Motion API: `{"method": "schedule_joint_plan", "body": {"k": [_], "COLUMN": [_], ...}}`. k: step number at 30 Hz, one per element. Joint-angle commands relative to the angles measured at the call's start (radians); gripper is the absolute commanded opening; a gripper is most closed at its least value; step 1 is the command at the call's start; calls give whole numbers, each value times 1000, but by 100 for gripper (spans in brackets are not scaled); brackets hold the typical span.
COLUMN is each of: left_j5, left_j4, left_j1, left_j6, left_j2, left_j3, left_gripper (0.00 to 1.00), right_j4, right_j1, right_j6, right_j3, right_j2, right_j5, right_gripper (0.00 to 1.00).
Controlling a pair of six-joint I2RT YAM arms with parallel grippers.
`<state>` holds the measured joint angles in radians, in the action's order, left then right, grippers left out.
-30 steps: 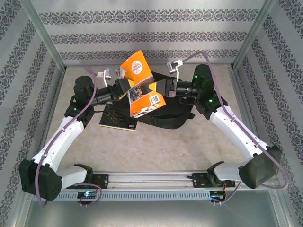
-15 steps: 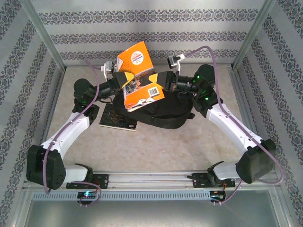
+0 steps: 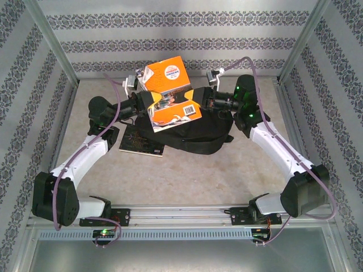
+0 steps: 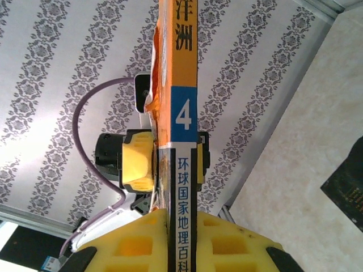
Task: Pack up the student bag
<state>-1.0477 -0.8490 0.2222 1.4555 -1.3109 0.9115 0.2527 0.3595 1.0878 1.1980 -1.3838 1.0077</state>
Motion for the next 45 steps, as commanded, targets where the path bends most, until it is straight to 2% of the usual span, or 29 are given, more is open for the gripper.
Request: {"method": "schedule_joint_plan", "body": {"k": [1, 2, 3, 4, 6, 8, 12, 16, 19, 22, 28, 35, 39, 41, 43, 45], "left_j5": [-28, -17, -6, 10, 54, 117, 214, 296, 348, 374, 415, 455, 468, 469, 467, 464], "left_j4": [-90, -94, -92, -86, -81, -81, -37, 39, 67, 57, 56, 78, 113, 153, 215, 379], "left_j1": [-2, -1, -2, -1, -2, 2, 19, 36, 60, 98, 149, 174, 187, 188, 188, 187], "left_j6": [-14, -17, -20, -24, -28, -28, -64, -119, -139, -138, -147, -160, -187, -207, -251, -353], "left_j2": [7, 9, 13, 15, 19, 31, 60, 90, 95, 80, 71, 84, 83, 81, 86, 100], "left_j3": [-2, -7, -11, -14, -23, -35, -32, -26, -32, -33, -53, -81, -80, -74, -63, -26], "left_gripper": [14, 9, 8, 7, 0, 0, 0, 0, 0, 0, 0, 0, 0, 11, 20, 41], "right_j4": [-109, -119, -118, -113, -60, 22, 247, 484, 603, 622, 787, 840, 805, 767, 685, 512], "right_j1": [-2, -2, 1, 3, 11, 27, 68, 135, 235, 323, 363, 378, 383, 375, 353, 314], "right_j6": [-116, -122, -124, -126, -102, -44, 124, 263, 221, 114, 133, 163, 145, 120, 83, 23], "right_j3": [35, 30, 21, 10, -35, -108, -219, -352, -437, -456, -449, -420, -412, -420, -438, -445], "right_j2": [9, 14, 21, 30, 64, 99, 110, 133, 167, 193, 123, 49, 37, 51, 91, 162], "right_j5": [8, -14, -34, -55, -112, -177, -228, -390, -591, -755, -860, -891, -913, -928, -942, -936], "right_gripper": [0, 7, 20, 39, 56, 71, 75, 78, 84, 85, 80, 48, 19, 9, 4, 1]}}
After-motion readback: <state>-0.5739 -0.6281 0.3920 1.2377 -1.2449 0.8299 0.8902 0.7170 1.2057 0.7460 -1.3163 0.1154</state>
